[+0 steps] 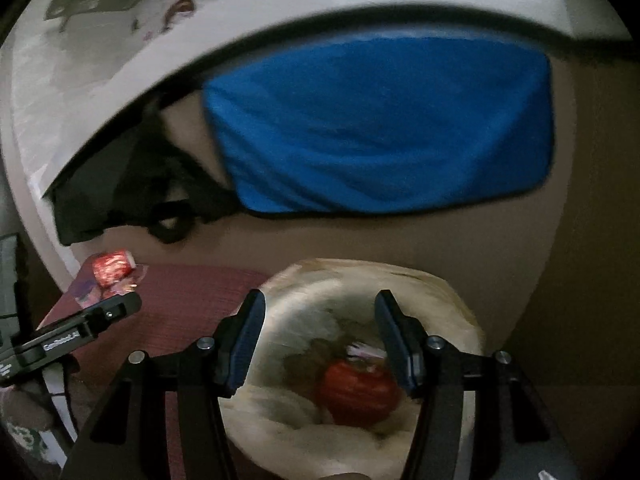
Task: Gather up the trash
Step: 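Move both tools back toward the red cup and purple sponge on the bed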
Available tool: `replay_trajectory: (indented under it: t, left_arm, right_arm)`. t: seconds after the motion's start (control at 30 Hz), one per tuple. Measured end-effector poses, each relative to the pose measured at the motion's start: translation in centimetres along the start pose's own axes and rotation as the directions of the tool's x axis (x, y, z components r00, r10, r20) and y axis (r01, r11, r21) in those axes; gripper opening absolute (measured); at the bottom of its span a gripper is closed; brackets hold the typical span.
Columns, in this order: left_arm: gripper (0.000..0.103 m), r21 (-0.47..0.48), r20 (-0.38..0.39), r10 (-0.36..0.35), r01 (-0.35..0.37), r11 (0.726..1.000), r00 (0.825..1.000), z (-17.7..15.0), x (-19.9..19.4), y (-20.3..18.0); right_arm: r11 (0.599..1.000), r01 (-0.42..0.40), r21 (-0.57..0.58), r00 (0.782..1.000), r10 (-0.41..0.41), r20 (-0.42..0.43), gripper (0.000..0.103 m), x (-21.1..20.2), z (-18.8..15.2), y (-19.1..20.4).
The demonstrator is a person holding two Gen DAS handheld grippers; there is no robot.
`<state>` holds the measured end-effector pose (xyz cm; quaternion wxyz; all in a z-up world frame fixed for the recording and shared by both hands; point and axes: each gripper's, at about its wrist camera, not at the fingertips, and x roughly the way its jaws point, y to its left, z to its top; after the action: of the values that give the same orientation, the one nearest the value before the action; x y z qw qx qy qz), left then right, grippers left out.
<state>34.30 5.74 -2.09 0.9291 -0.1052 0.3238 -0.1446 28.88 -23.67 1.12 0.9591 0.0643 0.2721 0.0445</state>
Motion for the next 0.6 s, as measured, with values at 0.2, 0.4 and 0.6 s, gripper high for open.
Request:
replay_trajectory:
  t: [0.2, 0.4, 0.6]
  left_arm:
    - [0.057, -0.04, 0.039, 0.1, -0.099, 0.994, 0.994, 0.9, -3.1, 8.8]
    - [0.057, -0.101, 0.049, 0.177, -0.171, 0.98, 0.983, 1.5, -6.8, 18.7]
    - [0.057, -0.164, 0.038, 0.251, -0.242, 0.956, 0.967, 1.2, -10.6, 27.7]
  right_arm:
    - [0.99, -0.107, -0.088, 0.994, 0.105, -0.023, 0.054, 2.0, 0.9, 8.4]
    - [0.961, -0.236, -0.144, 0.966, 0.217, -0.14, 0.054, 7.4, 1.3, 18.4]
    - [0.929, -0.298, -0.218, 0.941, 0.248, -0.229, 0.054, 13.9, 0.6, 28.6]
